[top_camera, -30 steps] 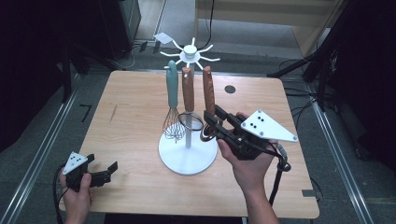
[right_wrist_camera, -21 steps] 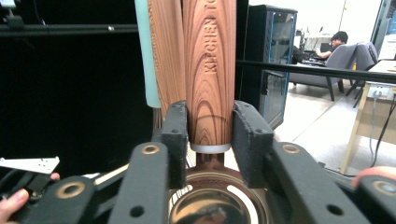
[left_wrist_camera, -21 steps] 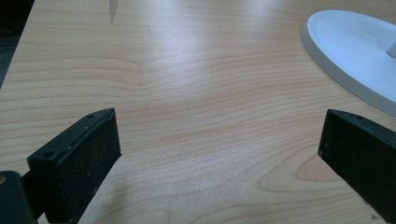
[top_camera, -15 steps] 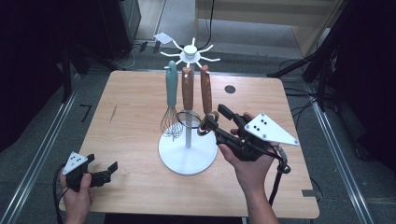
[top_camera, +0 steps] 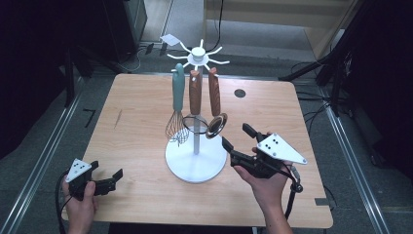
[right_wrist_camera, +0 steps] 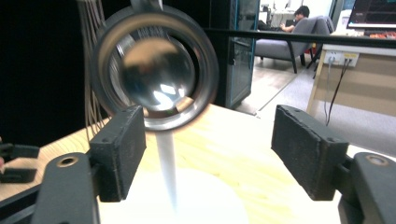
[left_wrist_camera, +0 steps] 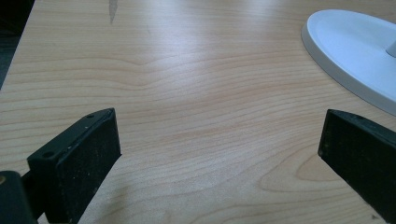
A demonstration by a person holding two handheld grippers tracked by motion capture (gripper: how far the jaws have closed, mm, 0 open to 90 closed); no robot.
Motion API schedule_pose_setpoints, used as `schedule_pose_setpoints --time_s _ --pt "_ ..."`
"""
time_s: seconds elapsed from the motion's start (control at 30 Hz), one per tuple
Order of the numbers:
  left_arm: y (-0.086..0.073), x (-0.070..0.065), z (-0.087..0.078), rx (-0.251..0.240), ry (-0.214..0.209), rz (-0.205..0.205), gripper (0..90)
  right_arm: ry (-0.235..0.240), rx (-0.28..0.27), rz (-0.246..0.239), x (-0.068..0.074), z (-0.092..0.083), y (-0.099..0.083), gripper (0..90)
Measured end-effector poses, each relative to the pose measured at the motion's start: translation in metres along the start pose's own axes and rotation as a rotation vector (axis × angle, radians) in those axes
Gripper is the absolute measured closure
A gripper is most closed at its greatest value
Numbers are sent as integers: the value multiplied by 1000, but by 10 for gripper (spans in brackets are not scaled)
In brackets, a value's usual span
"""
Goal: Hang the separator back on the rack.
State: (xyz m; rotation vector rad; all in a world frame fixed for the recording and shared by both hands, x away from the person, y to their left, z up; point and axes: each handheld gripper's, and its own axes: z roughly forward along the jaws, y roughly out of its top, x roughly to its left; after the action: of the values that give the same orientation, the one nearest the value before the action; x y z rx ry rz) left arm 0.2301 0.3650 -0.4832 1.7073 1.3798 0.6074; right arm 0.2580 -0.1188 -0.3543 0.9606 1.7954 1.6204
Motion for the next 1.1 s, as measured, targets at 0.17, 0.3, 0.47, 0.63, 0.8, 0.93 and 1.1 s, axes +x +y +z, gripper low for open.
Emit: schedule_pose_setpoints --time_s 0.17,0.3,0.47,0.63,0.8,0.93,1.1 --pt "0 0 0 -4 -1 -1 0 -19 29 5 -5 -1 -14 249" --pt "0 0 0 -6 -2 -3 0 -20 51 21 -8 -3 -25 239" --pt "0 0 0 -7 -2 -4 0 -33 74 34 -15 -7 -40 234" --pt "0 0 0 -8 0 -3 0 -57 89 46 -22 -14 -51 234" --pt "0 0 0 -6 1 -1 0 -82 111 56 -32 -21 -65 235" --pt "0 -1 0 -7 5 0 0 -111 126 68 -40 -27 -74 229" --pt "0 -1 0 -6 3 1 0 -131 142 73 -48 -33 -82 221"
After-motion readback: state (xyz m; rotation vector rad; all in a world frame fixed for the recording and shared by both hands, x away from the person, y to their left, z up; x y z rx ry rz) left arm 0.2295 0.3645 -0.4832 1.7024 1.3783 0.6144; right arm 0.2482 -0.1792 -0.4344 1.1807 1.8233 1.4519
